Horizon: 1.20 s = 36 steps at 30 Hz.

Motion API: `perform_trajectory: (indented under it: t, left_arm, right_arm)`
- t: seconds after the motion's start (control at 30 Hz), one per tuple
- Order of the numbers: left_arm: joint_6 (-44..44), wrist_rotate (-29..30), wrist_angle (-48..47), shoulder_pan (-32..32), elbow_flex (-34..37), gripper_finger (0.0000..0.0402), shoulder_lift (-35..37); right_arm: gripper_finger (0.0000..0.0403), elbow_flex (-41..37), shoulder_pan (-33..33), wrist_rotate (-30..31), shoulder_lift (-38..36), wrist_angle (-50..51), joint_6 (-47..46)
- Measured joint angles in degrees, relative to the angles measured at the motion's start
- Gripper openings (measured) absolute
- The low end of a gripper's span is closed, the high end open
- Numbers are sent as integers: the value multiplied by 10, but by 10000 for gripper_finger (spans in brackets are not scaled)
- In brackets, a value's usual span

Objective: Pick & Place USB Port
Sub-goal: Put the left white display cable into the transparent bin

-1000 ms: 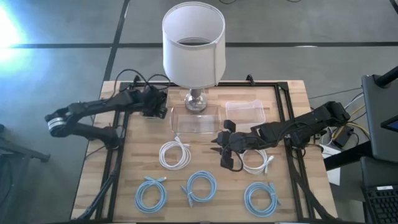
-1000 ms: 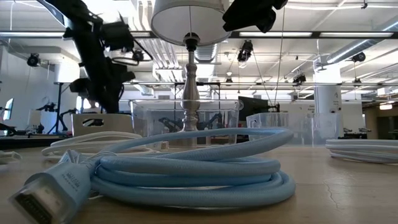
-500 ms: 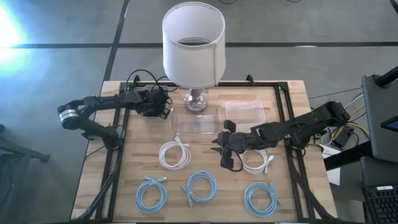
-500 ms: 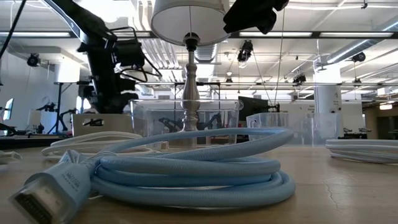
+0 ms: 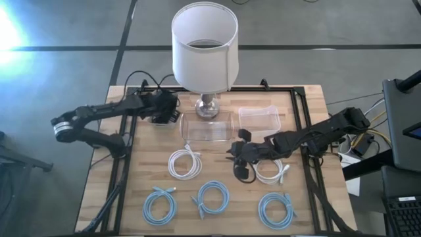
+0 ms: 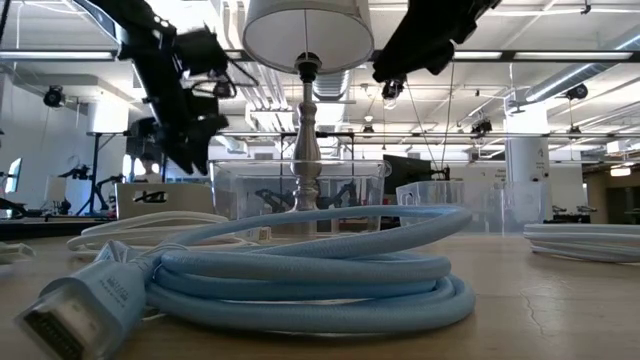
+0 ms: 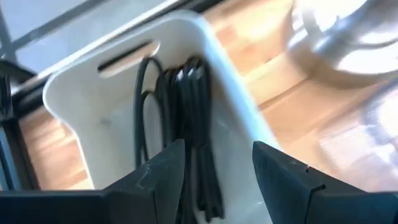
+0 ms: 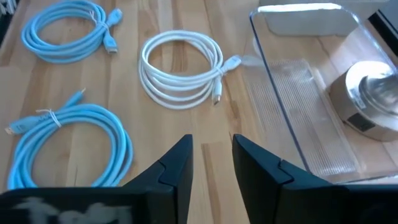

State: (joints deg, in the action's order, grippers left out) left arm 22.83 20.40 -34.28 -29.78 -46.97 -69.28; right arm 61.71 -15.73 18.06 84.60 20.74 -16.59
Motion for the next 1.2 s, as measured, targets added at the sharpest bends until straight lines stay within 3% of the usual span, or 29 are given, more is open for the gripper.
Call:
perform_trajectory:
  t: [0.23, 0.43, 0.9, 1.07, 1.2]
  left_arm:
    - [29, -26, 3, 65, -7, 192, 64]
    - [57, -79, 4, 165, -7, 182, 86]
    - [137, -88, 4, 423, -6, 173, 80]
    - [147, -83, 24, 480, -5, 172, 64]
    - [122, -82, 107, 504, 11, 172, 25]
  right_arm:
    - [109, -2, 0, 0, 0, -1, -13]
    - [114, -2, 0, 0, 0, -1, -13]
    - [98, -2, 0, 0, 0, -1, -14]
    - [102, -2, 0, 0, 0, -2, -15]
    - [99, -2, 0, 0, 0, -4, -14]
